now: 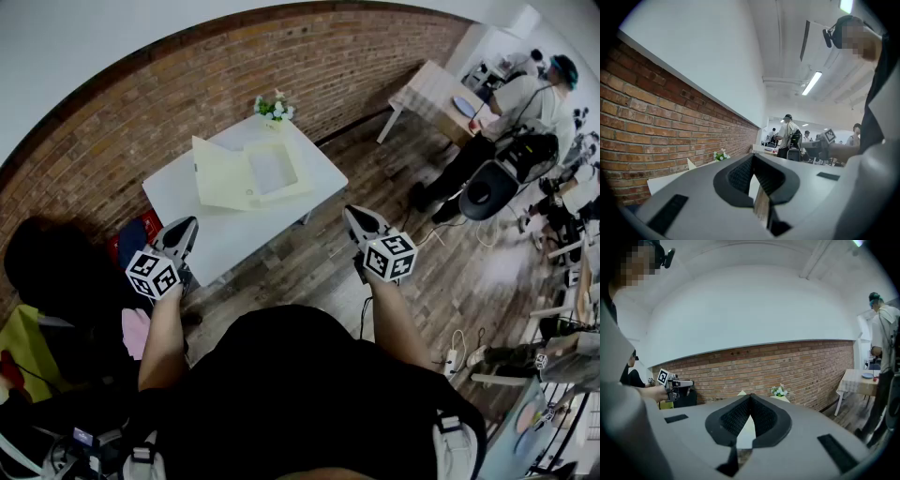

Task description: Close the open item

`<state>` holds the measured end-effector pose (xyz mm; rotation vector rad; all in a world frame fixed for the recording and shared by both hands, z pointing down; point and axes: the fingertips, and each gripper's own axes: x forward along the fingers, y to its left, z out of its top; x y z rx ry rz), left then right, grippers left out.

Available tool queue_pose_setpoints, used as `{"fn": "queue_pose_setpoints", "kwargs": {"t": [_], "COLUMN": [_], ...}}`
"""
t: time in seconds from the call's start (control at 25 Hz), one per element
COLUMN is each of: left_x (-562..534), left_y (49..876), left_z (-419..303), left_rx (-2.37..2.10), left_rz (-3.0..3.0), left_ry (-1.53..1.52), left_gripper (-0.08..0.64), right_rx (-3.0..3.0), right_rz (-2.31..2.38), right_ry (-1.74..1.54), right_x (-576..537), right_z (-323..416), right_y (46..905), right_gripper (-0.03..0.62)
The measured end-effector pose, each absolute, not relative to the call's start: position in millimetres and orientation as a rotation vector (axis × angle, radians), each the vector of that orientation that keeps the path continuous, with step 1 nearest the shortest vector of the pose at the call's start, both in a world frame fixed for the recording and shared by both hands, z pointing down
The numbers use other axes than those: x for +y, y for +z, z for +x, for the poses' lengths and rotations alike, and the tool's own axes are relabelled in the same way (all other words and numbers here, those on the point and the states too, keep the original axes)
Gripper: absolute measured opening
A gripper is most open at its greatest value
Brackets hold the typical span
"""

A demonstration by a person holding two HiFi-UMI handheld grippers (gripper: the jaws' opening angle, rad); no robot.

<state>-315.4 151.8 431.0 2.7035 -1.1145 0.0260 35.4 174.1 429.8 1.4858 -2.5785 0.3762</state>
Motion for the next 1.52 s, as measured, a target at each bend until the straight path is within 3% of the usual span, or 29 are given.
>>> {"fn": "queue_pose_setpoints", "kwargs": {"t": [0.96, 1.52], "left_x": [137, 110], "left_y": [466, 482], "left_z": [-355, -339], "left_rx": [-1.152, -1.2], "left_rz": [2.643, 2.587], "left_ry": [0.141, 0.181], "left_gripper": [0.012, 0.012], "right_rx": [-2.549, -2.536], "right_rz": [1.54, 1.488], "right_ry": [0.487, 0.505], "right_x": [172, 129], "right_z": [26, 48], "right_y": [447, 465], "right_gripper": [0.02, 0.02]}}
